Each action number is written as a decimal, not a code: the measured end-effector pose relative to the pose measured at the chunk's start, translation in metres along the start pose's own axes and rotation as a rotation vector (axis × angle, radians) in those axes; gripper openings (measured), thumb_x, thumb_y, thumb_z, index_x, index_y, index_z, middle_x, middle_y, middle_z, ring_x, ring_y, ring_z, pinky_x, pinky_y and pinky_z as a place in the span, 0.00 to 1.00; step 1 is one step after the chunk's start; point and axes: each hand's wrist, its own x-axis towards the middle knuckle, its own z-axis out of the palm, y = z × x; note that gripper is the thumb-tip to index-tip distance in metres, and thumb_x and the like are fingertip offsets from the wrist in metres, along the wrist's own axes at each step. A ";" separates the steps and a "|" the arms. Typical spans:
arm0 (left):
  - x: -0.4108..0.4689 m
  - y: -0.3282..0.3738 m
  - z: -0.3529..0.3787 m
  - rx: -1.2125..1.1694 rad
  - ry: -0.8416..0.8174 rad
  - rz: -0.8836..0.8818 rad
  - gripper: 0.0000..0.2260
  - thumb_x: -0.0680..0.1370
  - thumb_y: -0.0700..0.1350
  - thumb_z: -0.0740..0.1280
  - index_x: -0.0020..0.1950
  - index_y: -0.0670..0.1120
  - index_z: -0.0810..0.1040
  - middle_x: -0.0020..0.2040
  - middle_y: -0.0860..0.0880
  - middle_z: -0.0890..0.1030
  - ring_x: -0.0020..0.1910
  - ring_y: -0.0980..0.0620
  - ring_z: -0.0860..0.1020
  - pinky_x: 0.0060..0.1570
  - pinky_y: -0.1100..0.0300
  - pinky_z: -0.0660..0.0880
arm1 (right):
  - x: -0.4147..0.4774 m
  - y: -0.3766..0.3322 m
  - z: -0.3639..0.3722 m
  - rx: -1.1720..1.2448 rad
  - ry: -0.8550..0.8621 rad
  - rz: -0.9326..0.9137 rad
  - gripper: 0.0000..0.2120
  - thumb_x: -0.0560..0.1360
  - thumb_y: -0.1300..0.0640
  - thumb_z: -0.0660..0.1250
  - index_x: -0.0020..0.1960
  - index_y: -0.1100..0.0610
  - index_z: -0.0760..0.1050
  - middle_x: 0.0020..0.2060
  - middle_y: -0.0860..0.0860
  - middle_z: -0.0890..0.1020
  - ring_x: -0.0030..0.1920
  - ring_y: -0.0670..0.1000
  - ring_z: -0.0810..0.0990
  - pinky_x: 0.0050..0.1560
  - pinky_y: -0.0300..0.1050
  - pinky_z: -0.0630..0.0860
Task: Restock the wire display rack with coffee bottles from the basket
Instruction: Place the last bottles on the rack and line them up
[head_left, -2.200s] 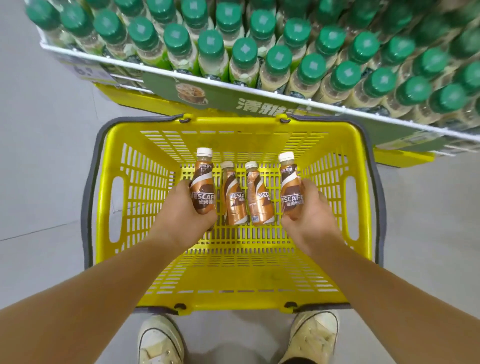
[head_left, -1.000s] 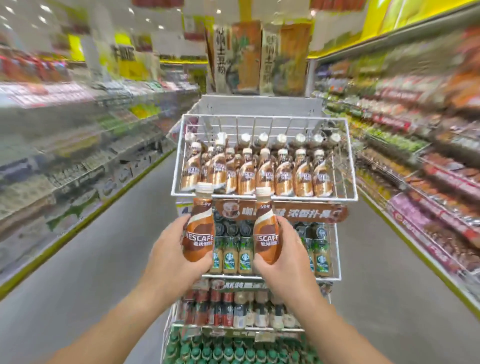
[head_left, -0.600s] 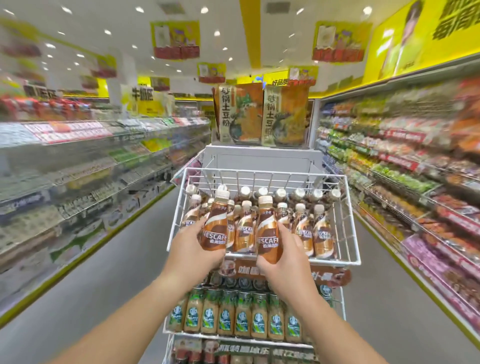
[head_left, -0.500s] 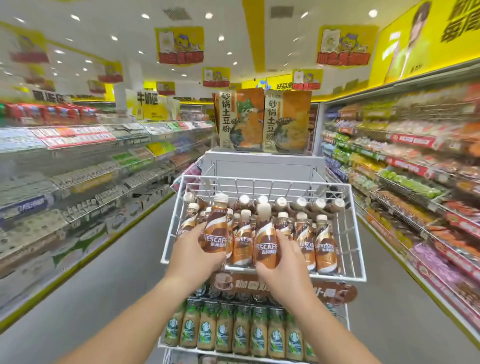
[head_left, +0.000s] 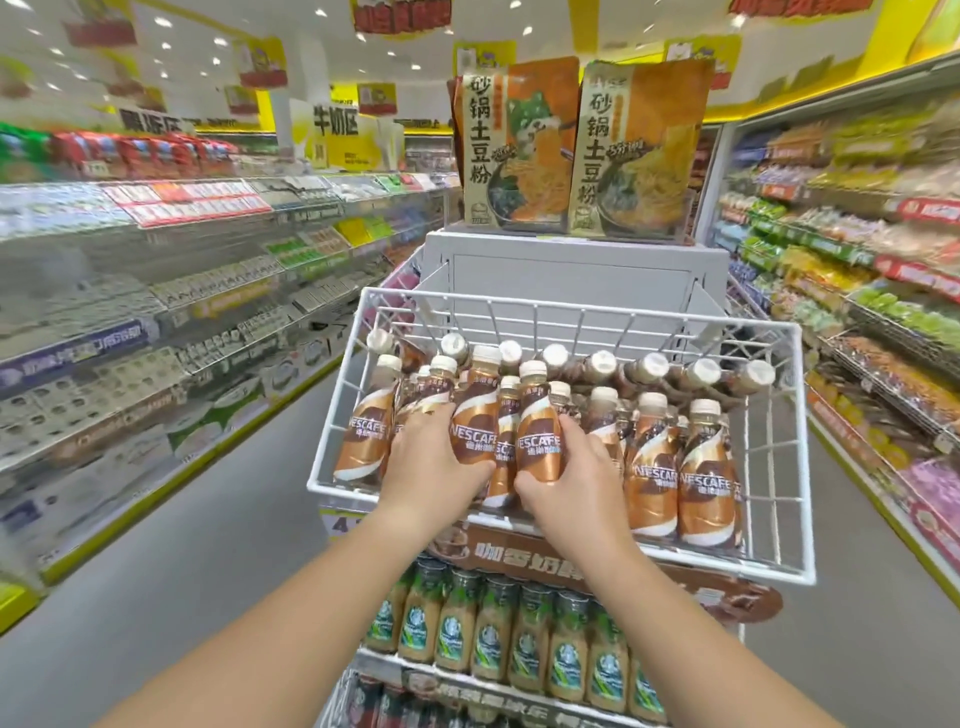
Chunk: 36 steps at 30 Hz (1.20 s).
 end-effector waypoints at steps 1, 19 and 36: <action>0.000 0.001 0.002 0.016 0.005 0.016 0.31 0.71 0.52 0.77 0.72 0.50 0.73 0.65 0.46 0.75 0.66 0.44 0.73 0.64 0.49 0.73 | 0.000 0.000 0.002 -0.037 0.034 -0.016 0.33 0.69 0.49 0.71 0.72 0.43 0.67 0.52 0.40 0.72 0.54 0.45 0.70 0.54 0.47 0.73; 0.012 -0.039 0.005 0.563 -0.182 0.242 0.39 0.78 0.70 0.38 0.84 0.49 0.43 0.83 0.45 0.36 0.81 0.43 0.40 0.76 0.36 0.45 | -0.015 0.000 0.022 -0.120 -0.091 0.038 0.37 0.80 0.42 0.62 0.81 0.46 0.45 0.77 0.46 0.56 0.75 0.48 0.62 0.68 0.48 0.65; 0.016 -0.054 0.010 0.581 -0.169 0.345 0.37 0.76 0.70 0.31 0.82 0.54 0.33 0.81 0.48 0.30 0.81 0.43 0.33 0.76 0.36 0.37 | -0.021 0.009 0.021 -0.317 -0.119 -0.049 0.35 0.81 0.36 0.50 0.81 0.44 0.38 0.81 0.47 0.50 0.78 0.52 0.50 0.75 0.56 0.56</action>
